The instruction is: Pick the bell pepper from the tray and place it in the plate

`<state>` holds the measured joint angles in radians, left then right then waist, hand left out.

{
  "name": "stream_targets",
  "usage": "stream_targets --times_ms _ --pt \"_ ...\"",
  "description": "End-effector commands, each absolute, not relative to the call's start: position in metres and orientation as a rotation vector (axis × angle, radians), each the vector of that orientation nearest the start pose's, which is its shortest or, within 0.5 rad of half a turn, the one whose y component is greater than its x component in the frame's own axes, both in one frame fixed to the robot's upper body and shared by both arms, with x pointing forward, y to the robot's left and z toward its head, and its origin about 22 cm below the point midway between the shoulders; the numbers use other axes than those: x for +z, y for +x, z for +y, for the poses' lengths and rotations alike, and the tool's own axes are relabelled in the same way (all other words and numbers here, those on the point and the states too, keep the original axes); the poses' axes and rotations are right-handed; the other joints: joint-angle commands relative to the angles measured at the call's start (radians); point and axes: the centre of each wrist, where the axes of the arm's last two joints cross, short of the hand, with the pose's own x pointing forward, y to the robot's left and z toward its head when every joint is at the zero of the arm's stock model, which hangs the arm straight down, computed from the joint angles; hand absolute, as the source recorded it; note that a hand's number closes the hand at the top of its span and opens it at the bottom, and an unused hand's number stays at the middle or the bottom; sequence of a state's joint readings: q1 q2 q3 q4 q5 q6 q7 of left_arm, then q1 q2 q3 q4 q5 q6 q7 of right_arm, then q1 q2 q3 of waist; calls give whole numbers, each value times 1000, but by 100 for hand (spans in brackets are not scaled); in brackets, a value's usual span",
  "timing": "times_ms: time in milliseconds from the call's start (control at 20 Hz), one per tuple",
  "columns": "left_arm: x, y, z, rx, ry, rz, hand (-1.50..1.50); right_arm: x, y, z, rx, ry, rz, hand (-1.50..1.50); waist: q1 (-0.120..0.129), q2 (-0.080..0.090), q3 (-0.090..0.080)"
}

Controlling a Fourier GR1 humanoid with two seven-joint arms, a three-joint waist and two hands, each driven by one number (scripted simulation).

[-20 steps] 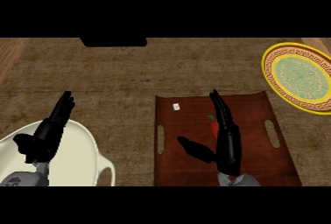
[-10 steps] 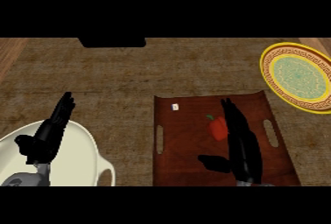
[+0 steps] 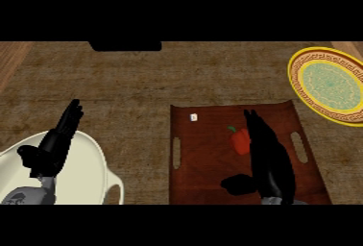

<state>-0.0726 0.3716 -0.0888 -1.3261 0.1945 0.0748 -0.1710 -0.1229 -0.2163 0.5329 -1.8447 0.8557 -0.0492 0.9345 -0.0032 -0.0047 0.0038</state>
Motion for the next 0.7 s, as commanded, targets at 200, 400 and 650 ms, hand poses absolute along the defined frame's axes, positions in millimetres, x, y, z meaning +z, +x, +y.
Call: stream_targets --times_ms 200,400,650 --pt "-26 248 302 -137 160 -1516 0 66 229 -141 804 -890 -947 -150 6 4 -4" --pt "-14 251 307 -143 160 -1516 0 57 237 -139 796 -856 -948 -150 6 4 -4" --pt "-42 237 291 -145 158 -1518 0 25 255 -156 794 -863 -924 -150 7 6 -4"
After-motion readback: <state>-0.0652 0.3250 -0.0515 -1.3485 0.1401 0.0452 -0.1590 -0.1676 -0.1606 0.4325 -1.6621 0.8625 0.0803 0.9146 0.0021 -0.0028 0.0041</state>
